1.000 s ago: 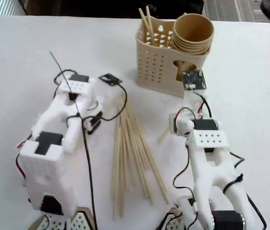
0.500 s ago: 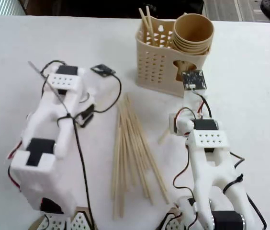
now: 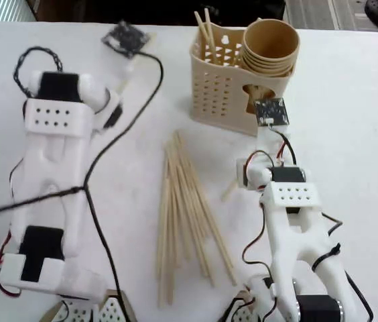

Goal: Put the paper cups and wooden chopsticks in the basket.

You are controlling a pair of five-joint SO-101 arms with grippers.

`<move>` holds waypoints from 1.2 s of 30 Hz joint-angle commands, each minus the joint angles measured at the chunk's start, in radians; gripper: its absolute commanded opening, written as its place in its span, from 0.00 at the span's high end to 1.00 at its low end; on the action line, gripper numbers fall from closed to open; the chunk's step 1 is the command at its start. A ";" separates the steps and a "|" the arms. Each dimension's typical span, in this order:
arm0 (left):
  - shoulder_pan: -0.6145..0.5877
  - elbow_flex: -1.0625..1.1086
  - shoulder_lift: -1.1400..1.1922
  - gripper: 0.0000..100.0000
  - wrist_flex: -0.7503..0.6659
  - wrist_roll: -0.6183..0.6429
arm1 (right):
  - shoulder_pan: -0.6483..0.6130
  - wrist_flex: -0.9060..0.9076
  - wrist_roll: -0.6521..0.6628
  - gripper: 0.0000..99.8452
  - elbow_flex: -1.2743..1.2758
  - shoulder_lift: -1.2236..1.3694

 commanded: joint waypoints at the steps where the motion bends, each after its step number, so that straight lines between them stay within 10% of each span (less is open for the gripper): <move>1: 0.093 -0.239 -0.061 0.98 -0.097 0.107 | 0.004 -0.018 0.011 0.91 -0.005 -0.041; 18: 0.337 -0.287 -0.058 0.98 -0.942 0.390 | 0.004 -0.018 0.012 0.91 -0.006 -0.041; 29: 0.412 -0.290 0.171 0.98 -1.083 0.390 | 0.005 -0.018 0.012 0.91 -0.008 -0.041; 36: 0.406 -0.293 0.229 0.83 -0.893 0.391 | 0.005 -0.018 0.014 0.91 -0.008 -0.041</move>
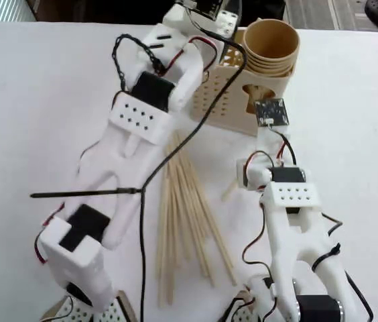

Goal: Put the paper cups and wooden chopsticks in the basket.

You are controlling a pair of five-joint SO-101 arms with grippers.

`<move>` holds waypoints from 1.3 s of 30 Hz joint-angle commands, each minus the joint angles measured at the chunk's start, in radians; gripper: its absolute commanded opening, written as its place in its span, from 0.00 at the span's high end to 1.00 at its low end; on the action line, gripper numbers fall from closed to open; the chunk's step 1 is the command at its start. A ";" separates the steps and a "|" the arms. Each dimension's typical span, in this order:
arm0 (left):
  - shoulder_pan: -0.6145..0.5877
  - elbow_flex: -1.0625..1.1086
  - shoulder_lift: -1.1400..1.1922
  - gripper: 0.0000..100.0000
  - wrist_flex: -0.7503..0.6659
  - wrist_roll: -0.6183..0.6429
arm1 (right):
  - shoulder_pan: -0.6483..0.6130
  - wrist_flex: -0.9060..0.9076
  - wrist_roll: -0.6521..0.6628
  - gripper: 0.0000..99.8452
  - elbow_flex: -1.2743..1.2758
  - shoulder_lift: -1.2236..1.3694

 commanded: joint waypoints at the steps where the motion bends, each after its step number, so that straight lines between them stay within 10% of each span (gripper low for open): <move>1: 0.010 -0.063 -0.022 0.79 0.166 0.015 | 0.005 -0.018 0.012 0.91 -0.009 -0.041; 27: -0.390 -0.054 -0.447 0.80 1.119 -0.100 | 0.005 -0.010 0.012 0.91 -0.006 -0.041; 39: -0.522 0.054 -0.704 0.80 1.203 -0.112 | -0.154 0.386 0.052 0.91 -0.276 -0.031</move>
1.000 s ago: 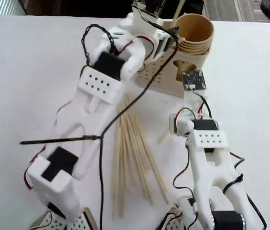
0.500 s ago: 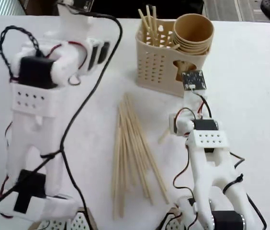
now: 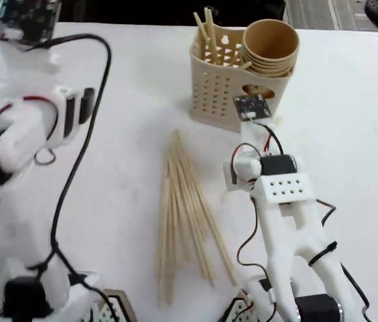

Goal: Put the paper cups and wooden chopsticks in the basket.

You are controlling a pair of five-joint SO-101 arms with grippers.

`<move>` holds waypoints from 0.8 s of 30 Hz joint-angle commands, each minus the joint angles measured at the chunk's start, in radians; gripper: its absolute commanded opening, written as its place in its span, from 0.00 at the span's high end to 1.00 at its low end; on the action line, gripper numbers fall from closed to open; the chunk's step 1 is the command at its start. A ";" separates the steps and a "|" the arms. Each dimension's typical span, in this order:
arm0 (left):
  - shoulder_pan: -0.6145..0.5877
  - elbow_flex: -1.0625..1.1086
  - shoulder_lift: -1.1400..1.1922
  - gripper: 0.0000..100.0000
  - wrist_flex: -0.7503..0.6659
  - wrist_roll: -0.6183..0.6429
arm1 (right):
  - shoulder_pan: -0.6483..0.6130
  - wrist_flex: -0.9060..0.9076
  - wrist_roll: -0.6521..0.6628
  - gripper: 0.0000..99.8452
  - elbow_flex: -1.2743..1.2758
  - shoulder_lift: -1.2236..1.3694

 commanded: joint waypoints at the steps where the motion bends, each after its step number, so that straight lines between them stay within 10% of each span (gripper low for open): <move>1: -0.024 0.107 -0.145 0.80 0.002 -0.044 | -0.050 0.087 0.066 0.90 -0.098 -0.030; 24: -0.116 1.605 -0.748 0.80 -0.703 -0.098 | -0.288 0.015 0.114 0.81 -0.098 0.363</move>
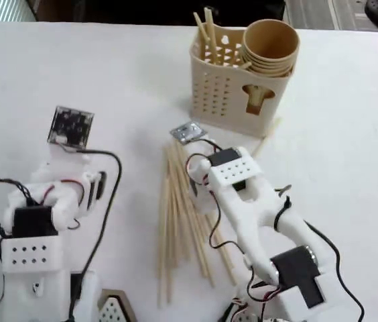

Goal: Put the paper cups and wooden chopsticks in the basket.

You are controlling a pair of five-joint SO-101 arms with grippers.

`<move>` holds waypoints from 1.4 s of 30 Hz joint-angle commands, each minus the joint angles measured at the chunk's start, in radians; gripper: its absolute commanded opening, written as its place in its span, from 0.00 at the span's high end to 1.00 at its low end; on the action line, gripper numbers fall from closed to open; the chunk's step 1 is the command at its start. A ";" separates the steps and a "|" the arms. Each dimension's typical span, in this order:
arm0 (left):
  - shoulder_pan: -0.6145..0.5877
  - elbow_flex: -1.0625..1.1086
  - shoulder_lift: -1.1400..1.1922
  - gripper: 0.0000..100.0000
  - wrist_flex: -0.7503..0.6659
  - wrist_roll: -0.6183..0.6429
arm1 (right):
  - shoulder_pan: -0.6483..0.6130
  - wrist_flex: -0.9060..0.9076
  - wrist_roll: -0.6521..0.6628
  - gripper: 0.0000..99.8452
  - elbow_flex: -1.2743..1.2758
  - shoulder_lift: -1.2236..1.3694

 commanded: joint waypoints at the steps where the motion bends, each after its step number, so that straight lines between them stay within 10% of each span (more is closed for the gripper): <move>1: -0.047 0.163 -0.058 0.80 -0.152 -0.012 | -0.036 -0.007 0.006 0.81 -0.037 0.007; 42: -0.048 0.393 -0.061 0.80 -0.318 -0.080 | -0.048 -0.001 0.012 0.98 -0.005 0.120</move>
